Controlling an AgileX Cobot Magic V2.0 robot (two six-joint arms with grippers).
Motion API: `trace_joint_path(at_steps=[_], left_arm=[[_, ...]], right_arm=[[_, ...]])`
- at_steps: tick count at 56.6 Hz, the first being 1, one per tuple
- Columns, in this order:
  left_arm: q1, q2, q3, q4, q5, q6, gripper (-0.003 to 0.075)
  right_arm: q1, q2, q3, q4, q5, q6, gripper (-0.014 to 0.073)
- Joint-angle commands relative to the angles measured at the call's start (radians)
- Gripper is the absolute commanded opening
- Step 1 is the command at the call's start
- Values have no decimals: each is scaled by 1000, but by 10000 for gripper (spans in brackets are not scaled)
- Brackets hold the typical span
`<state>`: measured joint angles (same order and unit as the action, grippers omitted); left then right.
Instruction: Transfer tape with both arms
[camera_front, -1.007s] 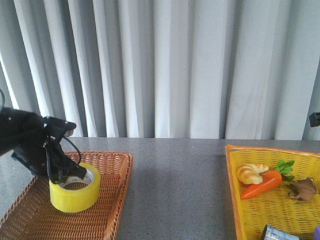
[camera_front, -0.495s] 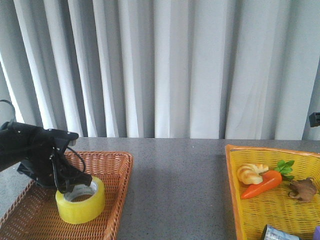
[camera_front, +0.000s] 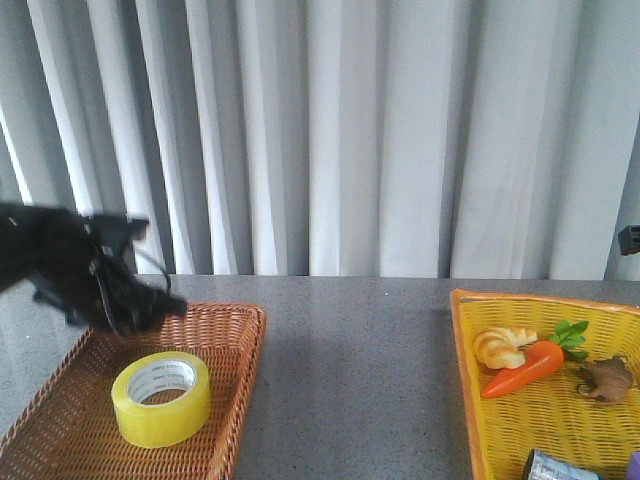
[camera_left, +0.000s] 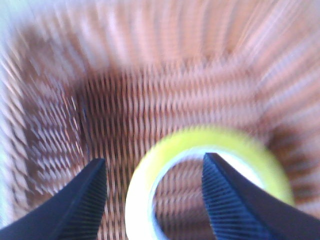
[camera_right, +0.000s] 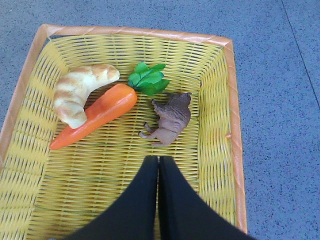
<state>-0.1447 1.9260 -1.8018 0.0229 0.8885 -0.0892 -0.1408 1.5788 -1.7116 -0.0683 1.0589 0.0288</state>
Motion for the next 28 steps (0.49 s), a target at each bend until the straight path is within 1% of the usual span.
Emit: trace_joint_path(at_steps=[1,5,8,12,17,18,28], left_arm=[[2,-136,-89,-34,-36,25,361],[2,-182,-110,-38,-37,31,312],[2,-221,-113,-38,-42,32,256],[2,-268,-113,-45,-42,32,153],[2,-319,-113,-79,-52,34,6],[2,-326,-113,-84,-56,37,-8],[2,-387,-113,-118,-82,46,-6]], right_arm=[[-6,-37,-24,-7,-47,-2,-8],[-6,-37,-24,-7,-47,-2,-8],[-6,-37,-24,-7,-47,-2,-8],[-6,-37,-24,-7,-47,-2,-8],[-6,-37,-24,-7,-47,-2,-8],[-6,-37,-24,-7,-47,-2,-8],[-6,-37,-24,-7,-47,-2,-8]])
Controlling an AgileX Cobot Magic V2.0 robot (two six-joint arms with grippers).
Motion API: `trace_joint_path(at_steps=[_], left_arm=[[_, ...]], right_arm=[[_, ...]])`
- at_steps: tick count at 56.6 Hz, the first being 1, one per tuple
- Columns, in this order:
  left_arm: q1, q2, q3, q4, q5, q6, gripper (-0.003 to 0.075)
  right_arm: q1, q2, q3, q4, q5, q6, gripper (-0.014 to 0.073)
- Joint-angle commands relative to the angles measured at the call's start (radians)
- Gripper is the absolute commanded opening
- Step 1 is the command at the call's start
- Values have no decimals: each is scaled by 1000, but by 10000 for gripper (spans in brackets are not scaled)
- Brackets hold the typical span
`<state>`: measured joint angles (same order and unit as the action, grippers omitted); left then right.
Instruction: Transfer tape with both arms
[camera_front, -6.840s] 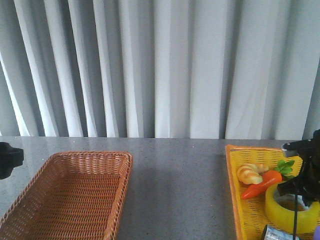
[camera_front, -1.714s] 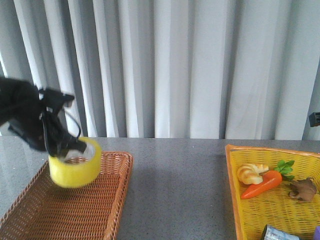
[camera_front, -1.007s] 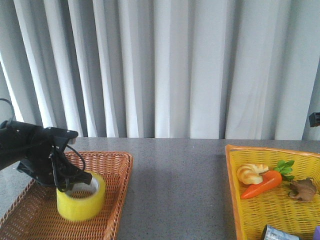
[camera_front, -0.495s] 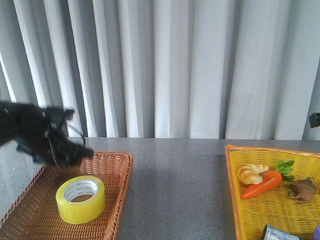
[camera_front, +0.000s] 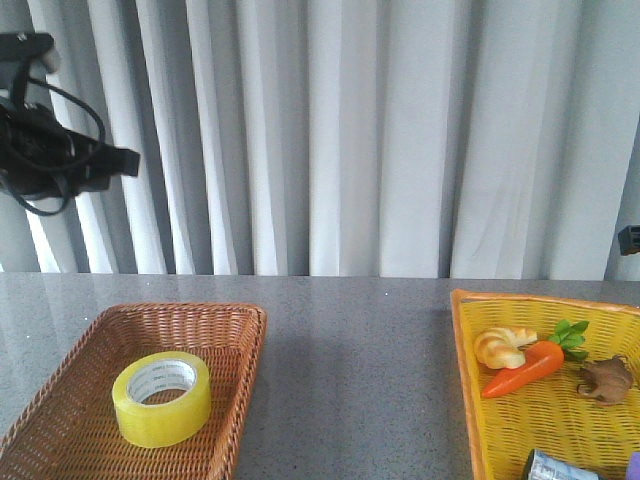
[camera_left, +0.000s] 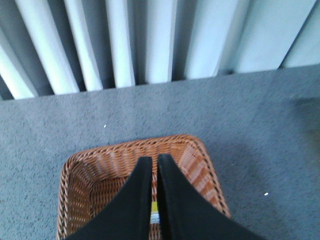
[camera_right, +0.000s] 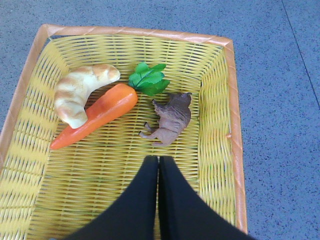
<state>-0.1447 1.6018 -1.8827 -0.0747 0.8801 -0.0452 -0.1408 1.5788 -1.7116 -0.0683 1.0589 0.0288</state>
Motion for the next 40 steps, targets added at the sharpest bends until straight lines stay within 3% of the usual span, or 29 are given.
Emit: trace_joint_path(at_steps=[1,40], left_arm=[[2,-66,-32,-21,-67,2,-6],[2,-73,-30,2,-48,3,-6]], right_arm=[[-6,-37,-24,-7,-47,-2,-8],[-6,-37,-24,-7,-47,-2,-7]])
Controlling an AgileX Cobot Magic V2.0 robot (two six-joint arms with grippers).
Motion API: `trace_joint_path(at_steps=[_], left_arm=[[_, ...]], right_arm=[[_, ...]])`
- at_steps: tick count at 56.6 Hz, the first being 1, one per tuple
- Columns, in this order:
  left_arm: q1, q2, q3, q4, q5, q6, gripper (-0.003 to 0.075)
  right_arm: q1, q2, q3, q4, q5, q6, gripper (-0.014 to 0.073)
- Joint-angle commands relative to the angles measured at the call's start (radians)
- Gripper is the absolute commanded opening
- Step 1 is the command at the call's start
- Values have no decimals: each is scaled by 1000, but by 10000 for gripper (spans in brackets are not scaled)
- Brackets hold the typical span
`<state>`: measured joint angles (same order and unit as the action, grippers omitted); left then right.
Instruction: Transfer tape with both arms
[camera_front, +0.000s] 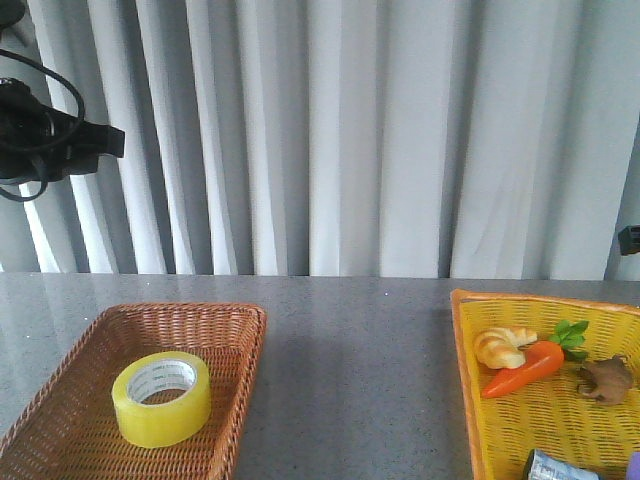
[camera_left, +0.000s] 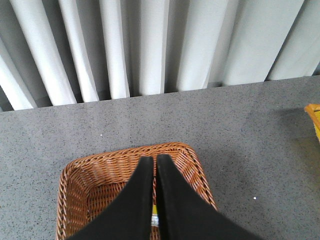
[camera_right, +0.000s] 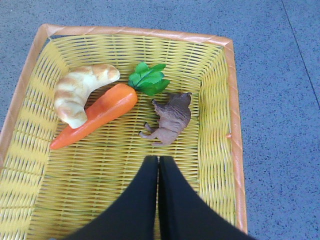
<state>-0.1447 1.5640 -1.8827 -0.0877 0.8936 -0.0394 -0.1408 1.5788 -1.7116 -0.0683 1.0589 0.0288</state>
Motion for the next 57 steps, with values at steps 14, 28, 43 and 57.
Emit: trace_joint_path(at_steps=[14,28,43,57], left_arm=[[-6,-263,127,93,-142,7,-6],[-6,-716,695,181,-421,19,-6],[-6,-1210,1366,197,-708,39,-6],[-6,-1500,1788,186,-913,24,-5]], right_arm=[[-6,-37,-24,-7,-47,-2,-8],[-6,-37,-24,-7,-47,-2,-7],[-6,-37,-24,-7,-47,-2,-7],[-6,-37,-24,-7,-47,-2,-7]])
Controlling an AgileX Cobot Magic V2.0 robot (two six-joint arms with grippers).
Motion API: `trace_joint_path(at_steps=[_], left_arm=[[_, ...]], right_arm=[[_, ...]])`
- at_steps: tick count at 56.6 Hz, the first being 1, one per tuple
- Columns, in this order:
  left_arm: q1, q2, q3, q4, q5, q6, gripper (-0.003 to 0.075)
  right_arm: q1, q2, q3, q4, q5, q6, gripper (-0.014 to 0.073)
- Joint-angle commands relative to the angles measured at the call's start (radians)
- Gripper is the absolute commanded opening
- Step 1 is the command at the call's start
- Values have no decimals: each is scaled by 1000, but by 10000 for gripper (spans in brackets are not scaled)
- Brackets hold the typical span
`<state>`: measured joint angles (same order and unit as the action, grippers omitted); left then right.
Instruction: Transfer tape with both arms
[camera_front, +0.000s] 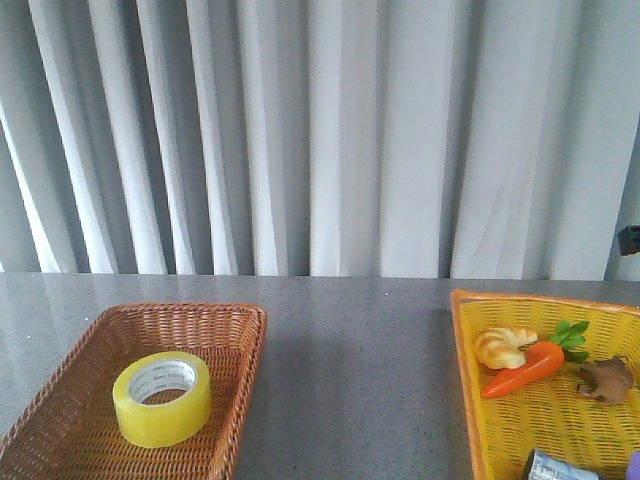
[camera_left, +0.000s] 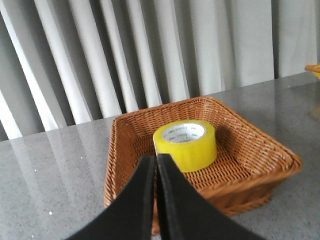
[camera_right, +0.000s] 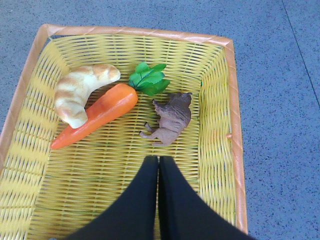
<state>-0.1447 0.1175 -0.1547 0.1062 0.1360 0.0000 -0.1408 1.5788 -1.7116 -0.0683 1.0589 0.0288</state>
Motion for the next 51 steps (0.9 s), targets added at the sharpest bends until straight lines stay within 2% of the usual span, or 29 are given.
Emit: trace_joint_path(at_steps=[1,9,19,27,51], left_arm=[[-6,-70,80,-8,-165,-15,-5],[14,-147,167,-10,-194,-17,-5],[110,-146,173,-10,-184,-35,-5],[146,-146,173,-10,-184,-35,-5],[148,-146,172,-17,-173,-42,-5]], right_arm=[[-6,-37,-24,-7,-47,-2,-7],[-6,-37,-24,-7,-47,-2,-7],[-6,-37,-24,-6,-47,-2,-7],[-6,-37,-24,-6,-47,-2,-7],[-6,-37,-24,-6,-47,-2,-7]])
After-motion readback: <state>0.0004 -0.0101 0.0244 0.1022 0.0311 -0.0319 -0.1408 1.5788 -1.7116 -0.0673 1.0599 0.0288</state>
